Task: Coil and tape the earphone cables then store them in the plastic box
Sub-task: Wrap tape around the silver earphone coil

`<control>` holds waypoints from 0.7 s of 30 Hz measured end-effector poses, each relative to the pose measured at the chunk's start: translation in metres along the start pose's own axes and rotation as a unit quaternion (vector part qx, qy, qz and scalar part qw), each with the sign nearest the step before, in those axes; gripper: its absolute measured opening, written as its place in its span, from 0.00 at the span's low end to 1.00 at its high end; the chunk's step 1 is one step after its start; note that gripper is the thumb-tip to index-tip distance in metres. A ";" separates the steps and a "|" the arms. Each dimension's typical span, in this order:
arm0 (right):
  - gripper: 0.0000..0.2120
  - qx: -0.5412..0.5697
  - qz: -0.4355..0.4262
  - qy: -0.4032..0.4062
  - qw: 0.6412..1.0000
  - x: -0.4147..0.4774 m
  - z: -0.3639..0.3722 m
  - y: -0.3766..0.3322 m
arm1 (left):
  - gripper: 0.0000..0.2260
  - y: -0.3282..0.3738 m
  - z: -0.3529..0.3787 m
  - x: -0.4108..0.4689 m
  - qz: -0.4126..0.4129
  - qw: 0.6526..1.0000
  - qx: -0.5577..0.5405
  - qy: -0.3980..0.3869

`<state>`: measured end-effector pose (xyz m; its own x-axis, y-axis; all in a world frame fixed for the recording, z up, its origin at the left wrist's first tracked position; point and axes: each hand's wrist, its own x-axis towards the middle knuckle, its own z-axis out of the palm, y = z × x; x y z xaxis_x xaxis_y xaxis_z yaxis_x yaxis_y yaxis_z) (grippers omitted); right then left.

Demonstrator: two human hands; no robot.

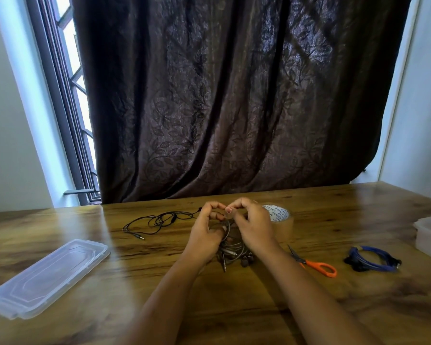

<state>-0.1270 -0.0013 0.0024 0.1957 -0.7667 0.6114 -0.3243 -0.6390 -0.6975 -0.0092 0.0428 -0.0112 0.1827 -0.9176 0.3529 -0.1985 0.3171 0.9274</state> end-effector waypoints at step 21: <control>0.13 -0.083 0.040 -0.120 0.988 -0.002 -0.007 -0.005 | 0.29 0.002 -0.001 -0.005 0.053 0.995 0.084 -0.002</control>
<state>-0.1319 0.0039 0.0071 0.3712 -0.8198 0.4361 -0.4907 -0.5719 -0.6574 -0.0095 0.0484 -0.0115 0.1490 -0.8820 0.4471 -0.3745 0.3681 0.8510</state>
